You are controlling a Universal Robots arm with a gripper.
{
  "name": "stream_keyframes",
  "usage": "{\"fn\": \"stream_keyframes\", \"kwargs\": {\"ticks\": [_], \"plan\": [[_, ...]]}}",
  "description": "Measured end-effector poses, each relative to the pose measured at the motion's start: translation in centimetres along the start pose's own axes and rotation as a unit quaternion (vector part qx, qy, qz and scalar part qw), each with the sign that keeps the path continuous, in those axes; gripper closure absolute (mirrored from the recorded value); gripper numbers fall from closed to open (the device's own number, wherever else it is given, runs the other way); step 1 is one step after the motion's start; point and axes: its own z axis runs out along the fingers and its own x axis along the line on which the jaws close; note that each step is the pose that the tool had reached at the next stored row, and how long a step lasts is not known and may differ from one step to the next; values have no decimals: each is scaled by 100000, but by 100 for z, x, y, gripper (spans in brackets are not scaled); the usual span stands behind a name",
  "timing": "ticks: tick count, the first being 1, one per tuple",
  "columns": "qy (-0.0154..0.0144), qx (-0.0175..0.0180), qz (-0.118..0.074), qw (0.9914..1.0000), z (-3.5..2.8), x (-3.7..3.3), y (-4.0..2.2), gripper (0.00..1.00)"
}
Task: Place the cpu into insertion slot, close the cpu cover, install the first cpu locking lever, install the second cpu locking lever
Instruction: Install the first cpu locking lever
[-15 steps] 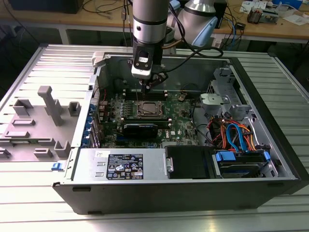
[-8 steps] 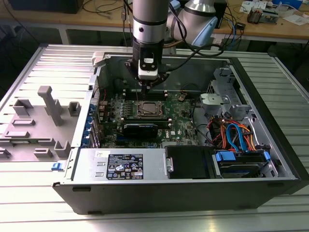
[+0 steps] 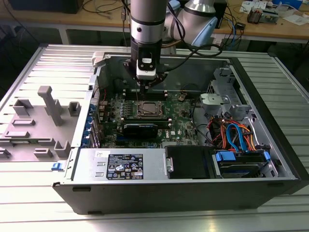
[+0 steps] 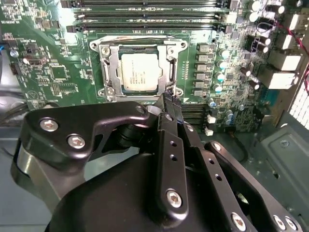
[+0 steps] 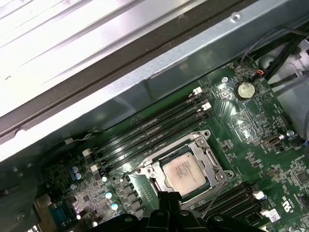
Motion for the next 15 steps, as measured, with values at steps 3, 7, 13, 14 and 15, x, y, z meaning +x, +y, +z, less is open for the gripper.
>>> {"fn": "stream_keyframes", "kwargs": {"ticks": [3, 7, 13, 14, 15], "plan": [[100, 141, -5029, 99873, 9, 0, 0, 89], [156, 200, -7391, 99726, 14, 48, -25, 89], [278, 404, -13924, 99025, 31, 57, -31, 89], [215, 385, -14235, 98981, 34, 57, -31, 89], [-22, 312, -14441, 98951, 38, 59, -33, 89]]}}
